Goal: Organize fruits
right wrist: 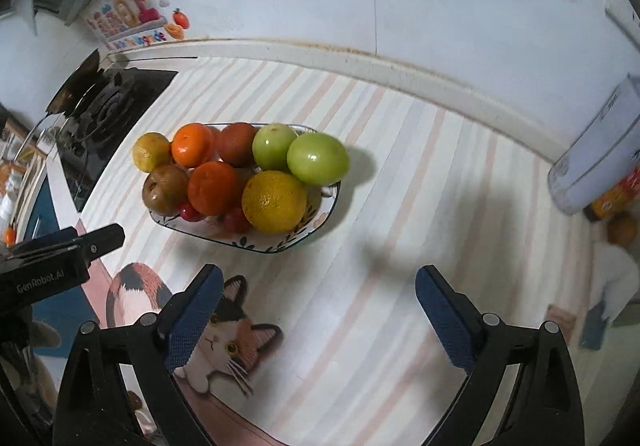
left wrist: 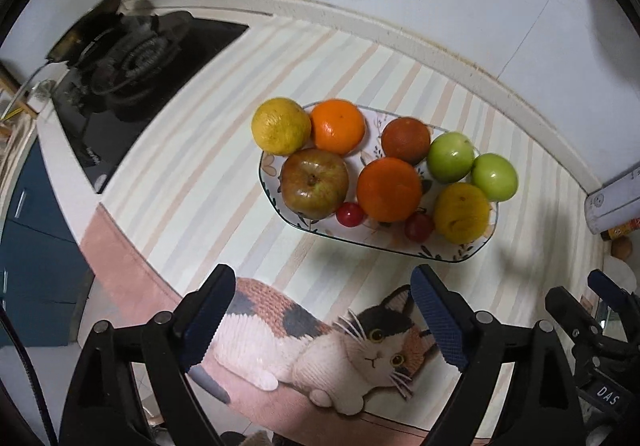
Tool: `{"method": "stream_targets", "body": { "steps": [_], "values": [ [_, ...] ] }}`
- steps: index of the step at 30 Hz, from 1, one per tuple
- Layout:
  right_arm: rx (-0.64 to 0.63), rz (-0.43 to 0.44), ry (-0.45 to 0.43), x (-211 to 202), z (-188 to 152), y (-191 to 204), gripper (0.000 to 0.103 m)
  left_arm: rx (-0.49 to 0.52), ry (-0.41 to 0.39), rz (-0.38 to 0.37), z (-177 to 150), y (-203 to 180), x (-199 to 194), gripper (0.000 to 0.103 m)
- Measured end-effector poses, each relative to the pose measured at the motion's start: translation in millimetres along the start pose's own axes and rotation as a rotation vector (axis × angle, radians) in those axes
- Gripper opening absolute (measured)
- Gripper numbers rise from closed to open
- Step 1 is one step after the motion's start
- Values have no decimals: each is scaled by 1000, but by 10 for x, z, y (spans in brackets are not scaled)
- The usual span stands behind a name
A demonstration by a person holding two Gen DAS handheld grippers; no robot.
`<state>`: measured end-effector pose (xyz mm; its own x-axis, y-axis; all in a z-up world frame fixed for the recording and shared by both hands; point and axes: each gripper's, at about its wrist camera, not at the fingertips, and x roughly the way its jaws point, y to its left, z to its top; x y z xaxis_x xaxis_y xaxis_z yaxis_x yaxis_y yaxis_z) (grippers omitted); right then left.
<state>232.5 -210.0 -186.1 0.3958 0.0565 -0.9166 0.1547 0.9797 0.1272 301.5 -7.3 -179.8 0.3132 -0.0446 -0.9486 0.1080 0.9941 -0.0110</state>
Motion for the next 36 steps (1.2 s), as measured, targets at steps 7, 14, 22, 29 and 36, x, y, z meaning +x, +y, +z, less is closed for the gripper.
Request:
{"method": "stream_targets", "body": {
  "steps": [7,14,22,29,36],
  "values": [
    [-52,41,-72,-555,-12,-73,99,-49,-101,43,-181,-152,-541,90],
    [-102,54,-152,-1215,-238,-79,99,-60,-196,48,-489,-256,-1169,90],
    [-110,46,-233,-2060,-512,-86,99,-36,-284,52,-911,-281,-1832,90],
    [-126,56,-289,-2601,-709,-12,99,-9,-342,24,-1225,-332,-2282,90],
    [-132,64,-325,-2944,-856,36,99,-2,-396,-3,-1383,-364,-2587,90]
  ]
}}
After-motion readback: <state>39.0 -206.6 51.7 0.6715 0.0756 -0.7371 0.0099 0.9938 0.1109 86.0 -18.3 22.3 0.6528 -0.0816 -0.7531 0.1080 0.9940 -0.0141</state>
